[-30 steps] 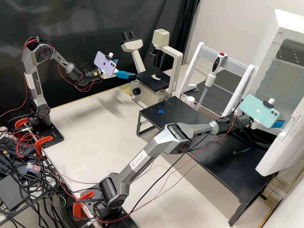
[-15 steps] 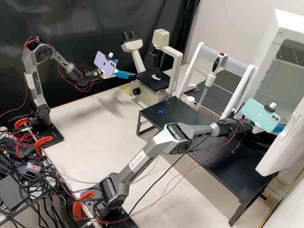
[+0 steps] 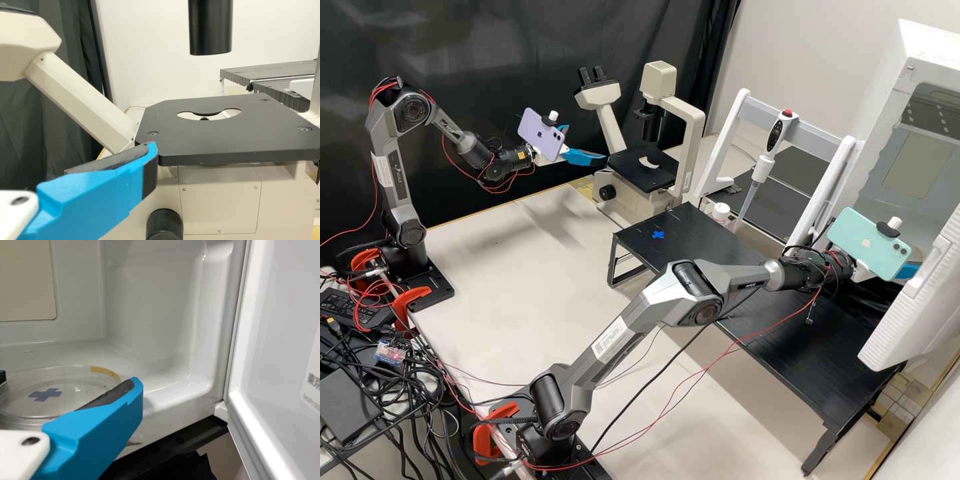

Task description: Move the petri dish to the incubator

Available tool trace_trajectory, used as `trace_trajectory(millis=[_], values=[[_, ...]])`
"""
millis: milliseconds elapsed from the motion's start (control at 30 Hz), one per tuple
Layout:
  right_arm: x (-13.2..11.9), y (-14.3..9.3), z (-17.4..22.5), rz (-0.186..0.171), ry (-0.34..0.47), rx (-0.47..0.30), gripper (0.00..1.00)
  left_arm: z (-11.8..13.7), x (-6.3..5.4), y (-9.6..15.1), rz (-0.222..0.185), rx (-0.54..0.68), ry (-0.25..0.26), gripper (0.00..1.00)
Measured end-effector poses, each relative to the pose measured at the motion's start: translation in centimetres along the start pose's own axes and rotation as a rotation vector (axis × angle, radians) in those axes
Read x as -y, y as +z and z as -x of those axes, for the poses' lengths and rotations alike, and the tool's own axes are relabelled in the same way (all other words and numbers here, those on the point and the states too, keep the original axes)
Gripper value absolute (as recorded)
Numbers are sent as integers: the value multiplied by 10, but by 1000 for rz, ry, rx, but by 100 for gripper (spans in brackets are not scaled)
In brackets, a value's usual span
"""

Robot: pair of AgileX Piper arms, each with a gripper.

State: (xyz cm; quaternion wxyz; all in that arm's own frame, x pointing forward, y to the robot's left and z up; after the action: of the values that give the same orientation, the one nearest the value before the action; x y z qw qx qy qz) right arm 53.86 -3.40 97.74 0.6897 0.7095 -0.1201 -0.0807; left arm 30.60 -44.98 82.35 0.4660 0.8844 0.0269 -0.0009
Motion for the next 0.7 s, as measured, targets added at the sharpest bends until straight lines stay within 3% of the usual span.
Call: trace_trajectory(millis=[367,400,700], values=[[0,-4,0,8,-24,-29,0,0,0,0,0,0,0,100],[0,-4,0,8,-24,-29,100,0,0,0,0,0,0,100],[1,-5,0,19,-29,-25,100,0,0,0,0,0,0,100]])
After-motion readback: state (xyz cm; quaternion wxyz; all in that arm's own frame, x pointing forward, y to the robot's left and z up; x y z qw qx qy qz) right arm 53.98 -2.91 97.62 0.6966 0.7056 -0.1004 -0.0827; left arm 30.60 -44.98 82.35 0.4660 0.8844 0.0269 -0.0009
